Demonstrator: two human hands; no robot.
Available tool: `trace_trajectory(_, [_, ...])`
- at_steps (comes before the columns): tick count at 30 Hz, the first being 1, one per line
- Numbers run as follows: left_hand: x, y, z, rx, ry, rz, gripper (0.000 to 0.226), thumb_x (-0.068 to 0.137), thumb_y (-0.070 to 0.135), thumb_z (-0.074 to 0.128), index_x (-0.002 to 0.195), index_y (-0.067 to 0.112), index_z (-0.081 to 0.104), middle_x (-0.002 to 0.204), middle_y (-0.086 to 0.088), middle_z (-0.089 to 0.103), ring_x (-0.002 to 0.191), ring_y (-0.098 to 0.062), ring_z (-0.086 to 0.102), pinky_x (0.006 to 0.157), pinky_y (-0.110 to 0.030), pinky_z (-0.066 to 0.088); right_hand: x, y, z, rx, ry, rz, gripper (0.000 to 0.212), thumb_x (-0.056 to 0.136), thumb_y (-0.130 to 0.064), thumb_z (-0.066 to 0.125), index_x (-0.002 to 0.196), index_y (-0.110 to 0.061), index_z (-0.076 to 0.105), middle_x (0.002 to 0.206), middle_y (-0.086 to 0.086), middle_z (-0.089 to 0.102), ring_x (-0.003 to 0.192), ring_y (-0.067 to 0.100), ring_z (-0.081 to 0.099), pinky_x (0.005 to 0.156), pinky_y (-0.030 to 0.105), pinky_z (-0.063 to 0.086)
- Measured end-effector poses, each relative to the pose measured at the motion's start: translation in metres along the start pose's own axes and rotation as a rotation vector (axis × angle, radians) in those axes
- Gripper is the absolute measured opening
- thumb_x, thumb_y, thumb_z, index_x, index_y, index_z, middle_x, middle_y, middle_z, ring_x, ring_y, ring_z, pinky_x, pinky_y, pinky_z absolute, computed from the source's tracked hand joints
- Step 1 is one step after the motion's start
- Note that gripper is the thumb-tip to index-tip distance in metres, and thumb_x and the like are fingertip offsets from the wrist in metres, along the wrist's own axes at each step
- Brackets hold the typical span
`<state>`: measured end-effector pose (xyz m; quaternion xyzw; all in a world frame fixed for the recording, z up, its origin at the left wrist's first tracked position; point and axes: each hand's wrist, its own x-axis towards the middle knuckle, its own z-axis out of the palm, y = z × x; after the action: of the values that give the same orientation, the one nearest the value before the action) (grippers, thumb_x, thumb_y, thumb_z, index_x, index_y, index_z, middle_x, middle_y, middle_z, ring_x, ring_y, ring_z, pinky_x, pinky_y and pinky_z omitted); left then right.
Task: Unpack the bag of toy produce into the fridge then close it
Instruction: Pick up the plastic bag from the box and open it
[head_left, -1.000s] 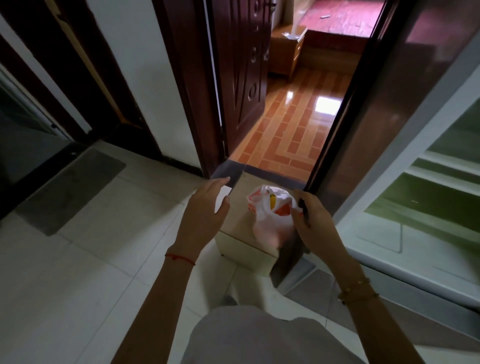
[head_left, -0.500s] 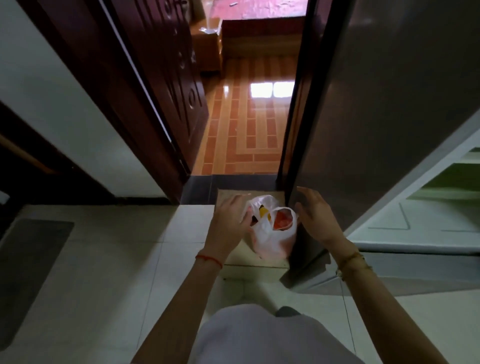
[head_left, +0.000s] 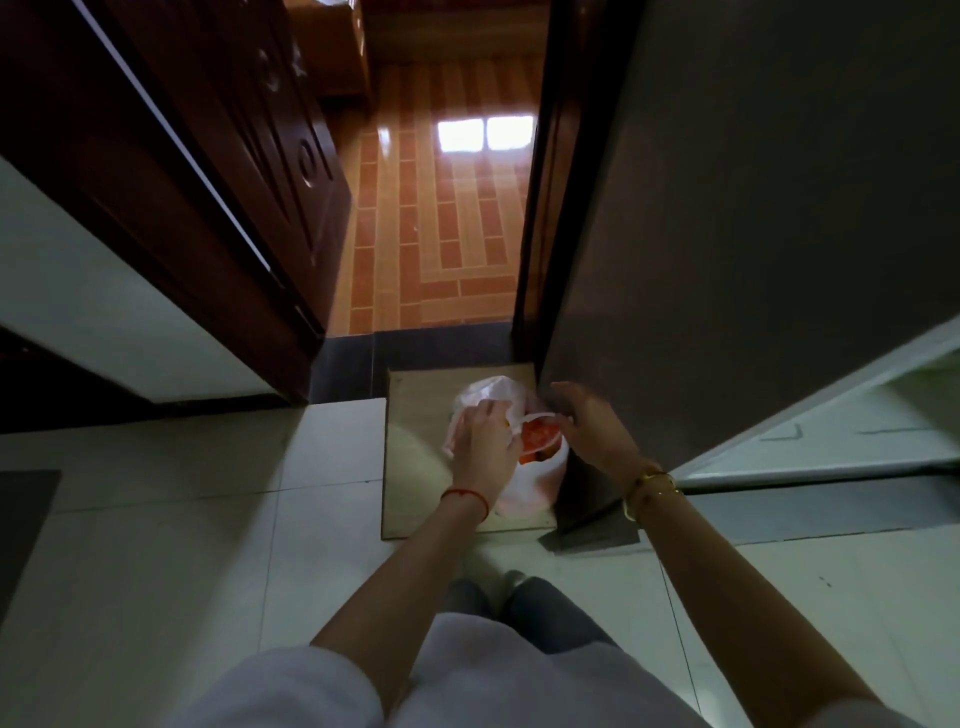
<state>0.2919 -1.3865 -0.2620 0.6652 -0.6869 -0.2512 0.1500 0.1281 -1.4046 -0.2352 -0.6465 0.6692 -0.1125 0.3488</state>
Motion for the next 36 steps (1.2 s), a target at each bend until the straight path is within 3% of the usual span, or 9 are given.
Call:
trace_trajectory(3, [0.019,-0.012,0.013,0.192,-0.111,0.064,0.05,0.087,0.034,0.064,0.132,0.016,0.053,0.129,-0.004,0.057,0.12,-0.024,0.047,0.1,-0.033,0.036,0.013,0.007,0.02,-0.042,-0.052,-0.009,0.035,0.097,-0.015,0.055,0.132,-0.01,0.054,0.13,0.009,0.059,0.122,0.023,0.055,0.106,0.03,0.039])
trace_trajectory(6, [0.031,-0.026,0.021,0.322,-0.202,0.101,0.042,0.086,0.04,0.058,0.122,0.018,0.059,0.124,-0.004,0.059,0.115,-0.024,0.048,0.097,-0.033,0.035,0.029,0.015,0.034,-0.056,-0.133,0.033,0.035,0.096,-0.008,0.052,0.131,-0.004,0.054,0.13,0.015,0.058,0.12,0.029,0.057,0.101,0.029,0.043])
trace_trajectory(11, [0.04,-0.048,0.036,0.481,-0.297,0.083,0.048,0.089,0.055,0.04,0.111,0.021,0.065,0.116,-0.007,0.063,0.115,-0.029,0.046,0.102,-0.041,0.031,0.049,0.032,0.057,-0.118,-0.161,0.016,0.047,0.092,-0.006,0.052,0.139,-0.004,0.048,0.142,0.017,0.049,0.131,0.034,0.047,0.11,0.046,0.039])
trace_trajectory(17, [0.047,-0.06,0.034,0.525,-0.403,0.007,0.054,0.093,0.056,0.031,0.098,0.017,0.068,0.107,-0.009,0.065,0.103,-0.026,0.054,0.093,-0.04,0.038,0.054,0.038,0.064,-0.129,-0.153,0.008,0.042,0.092,-0.008,0.052,0.134,-0.006,0.052,0.135,0.015,0.054,0.126,0.034,0.052,0.107,0.045,0.043])
trace_trajectory(20, [0.049,-0.059,0.025,0.512,-0.436,-0.039,0.053,0.092,0.056,0.038,0.11,0.013,0.063,0.106,-0.008,0.062,0.102,-0.025,0.055,0.096,-0.038,0.034,0.045,0.028,0.059,-0.146,-0.132,-0.05,0.033,0.098,-0.01,0.048,0.13,-0.007,0.056,0.127,0.008,0.06,0.118,0.023,0.056,0.102,0.027,0.039])
trace_trajectory(25, [0.046,-0.072,0.03,0.361,-0.543,-0.157,0.077,0.081,0.068,0.049,0.141,0.02,0.037,0.123,-0.008,0.057,0.111,-0.028,0.053,0.1,-0.04,0.031,0.045,0.03,0.062,-0.11,-0.139,-0.073,0.024,0.098,-0.012,0.047,0.116,-0.012,0.064,0.118,0.006,0.066,0.109,0.021,0.061,0.1,0.028,0.043])
trace_trajectory(29, [0.044,-0.08,0.037,0.378,-0.65,-0.254,0.082,0.079,0.071,0.046,0.142,0.02,0.035,0.129,-0.011,0.054,0.12,-0.032,0.048,0.107,-0.044,0.026,0.044,0.029,0.063,-0.103,-0.158,-0.063,0.026,0.097,-0.007,0.048,0.116,-0.011,0.065,0.117,0.005,0.066,0.109,0.02,0.061,0.094,0.018,0.039])
trace_trajectory(34, [0.044,-0.081,0.032,0.252,-0.476,-0.101,0.069,0.079,0.052,0.064,0.136,0.027,0.036,0.115,-0.004,0.057,0.101,-0.026,0.057,0.095,-0.041,0.044,0.046,0.026,0.067,-0.069,-0.132,-0.054,0.023,0.098,-0.009,0.048,0.112,-0.012,0.067,0.112,0.003,0.069,0.106,0.018,0.064,0.094,0.021,0.044])
trace_trajectory(36, [0.044,-0.076,0.025,0.237,-0.411,-0.03,0.054,0.082,0.047,0.065,0.125,0.022,0.045,0.11,-0.003,0.056,0.096,-0.024,0.057,0.09,-0.039,0.047,0.046,0.021,0.065,-0.069,-0.12,-0.055,0.023,0.097,-0.006,0.049,0.111,-0.01,0.068,0.111,0.005,0.07,0.104,0.019,0.064,0.092,0.022,0.045])
